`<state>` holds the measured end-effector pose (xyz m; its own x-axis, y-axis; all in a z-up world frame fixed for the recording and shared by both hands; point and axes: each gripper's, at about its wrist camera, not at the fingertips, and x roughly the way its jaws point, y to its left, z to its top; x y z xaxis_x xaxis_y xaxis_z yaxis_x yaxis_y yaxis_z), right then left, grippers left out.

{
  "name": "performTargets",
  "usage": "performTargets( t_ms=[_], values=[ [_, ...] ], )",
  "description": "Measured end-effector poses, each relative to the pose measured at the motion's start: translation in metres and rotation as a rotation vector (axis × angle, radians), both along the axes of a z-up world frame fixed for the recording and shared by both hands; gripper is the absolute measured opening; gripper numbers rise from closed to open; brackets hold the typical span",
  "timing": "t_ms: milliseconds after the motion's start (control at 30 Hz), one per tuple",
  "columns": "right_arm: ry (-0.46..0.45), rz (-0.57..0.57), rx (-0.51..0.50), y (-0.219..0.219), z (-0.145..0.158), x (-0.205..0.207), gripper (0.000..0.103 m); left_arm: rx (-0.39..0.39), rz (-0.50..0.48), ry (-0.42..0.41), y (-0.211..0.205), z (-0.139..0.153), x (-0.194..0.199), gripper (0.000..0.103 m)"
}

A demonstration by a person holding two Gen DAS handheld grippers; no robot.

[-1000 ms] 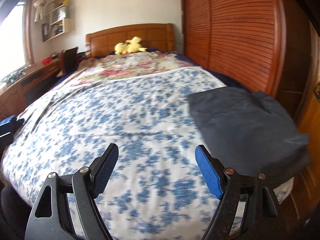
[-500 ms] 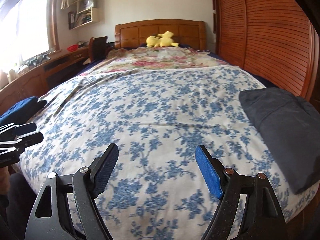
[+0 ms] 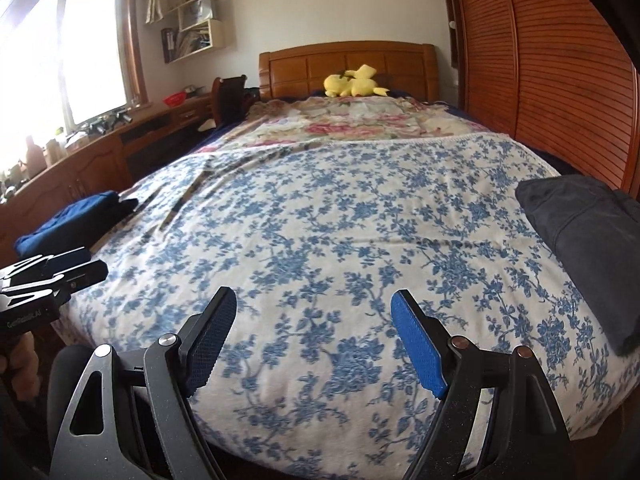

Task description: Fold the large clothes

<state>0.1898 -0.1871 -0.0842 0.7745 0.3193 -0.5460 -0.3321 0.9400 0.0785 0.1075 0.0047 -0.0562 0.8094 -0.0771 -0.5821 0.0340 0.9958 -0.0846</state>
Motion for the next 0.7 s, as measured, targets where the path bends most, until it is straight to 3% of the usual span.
performTargets(
  t_ms=[367, 700],
  values=[
    [-0.19, 0.011, 0.055, 0.007, 0.073, -0.048, 0.082, 0.0, 0.018, -0.168, 0.006, 0.063, -0.044, 0.053],
    [-0.255, -0.016, 0.075, 0.001, 0.091, -0.065, 0.082, 0.02, 0.052, -0.241, 0.012, 0.083, -0.065, 0.053]
  ],
)
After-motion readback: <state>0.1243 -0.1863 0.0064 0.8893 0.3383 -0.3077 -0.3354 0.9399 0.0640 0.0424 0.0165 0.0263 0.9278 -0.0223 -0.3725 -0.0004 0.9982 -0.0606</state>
